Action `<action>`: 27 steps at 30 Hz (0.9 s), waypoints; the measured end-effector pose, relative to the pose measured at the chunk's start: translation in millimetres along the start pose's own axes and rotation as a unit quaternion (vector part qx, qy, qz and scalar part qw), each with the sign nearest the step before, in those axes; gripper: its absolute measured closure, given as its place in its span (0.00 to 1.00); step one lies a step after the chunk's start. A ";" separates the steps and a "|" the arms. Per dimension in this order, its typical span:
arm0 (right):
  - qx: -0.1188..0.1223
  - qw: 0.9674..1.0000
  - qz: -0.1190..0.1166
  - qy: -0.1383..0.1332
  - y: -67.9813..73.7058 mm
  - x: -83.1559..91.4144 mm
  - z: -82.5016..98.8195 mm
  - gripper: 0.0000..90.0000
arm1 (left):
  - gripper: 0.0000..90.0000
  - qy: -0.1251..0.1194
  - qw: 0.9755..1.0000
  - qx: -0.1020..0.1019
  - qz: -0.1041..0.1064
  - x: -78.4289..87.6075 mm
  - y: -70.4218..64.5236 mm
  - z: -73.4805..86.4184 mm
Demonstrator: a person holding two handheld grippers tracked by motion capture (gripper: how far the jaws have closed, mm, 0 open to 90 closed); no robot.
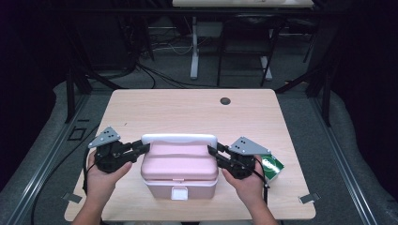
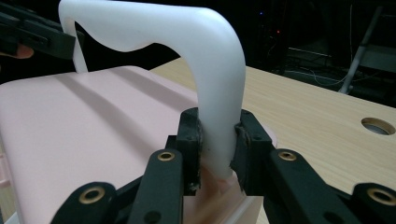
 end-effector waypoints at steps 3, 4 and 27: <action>-0.002 1.000 -0.003 -0.002 -0.4 -0.2 -0.8 0.82 | 0.78 0.000 1.000 -0.004 -0.002 7.3 0.1 -1.7; -0.002 1.000 -0.003 -0.001 -0.4 -0.1 -1.9 0.82 | 0.79 0.002 1.000 -0.006 -0.006 15.2 1.6 -0.3; -0.010 1.000 -0.002 -0.003 -1.7 -0.7 -4.6 0.82 | 0.99 0.079 0.996 -0.010 0.037 28.4 -12.0 61.3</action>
Point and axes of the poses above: each handheld gripper's, and its own axes: x roughly backward along the jaws, z roughly out of its underside, y roughly to its left, the point moved 7 cm from there along -x, roughly forward along the jaws, and after that the axes turned 1 degree about x, right-handed, at the moved point
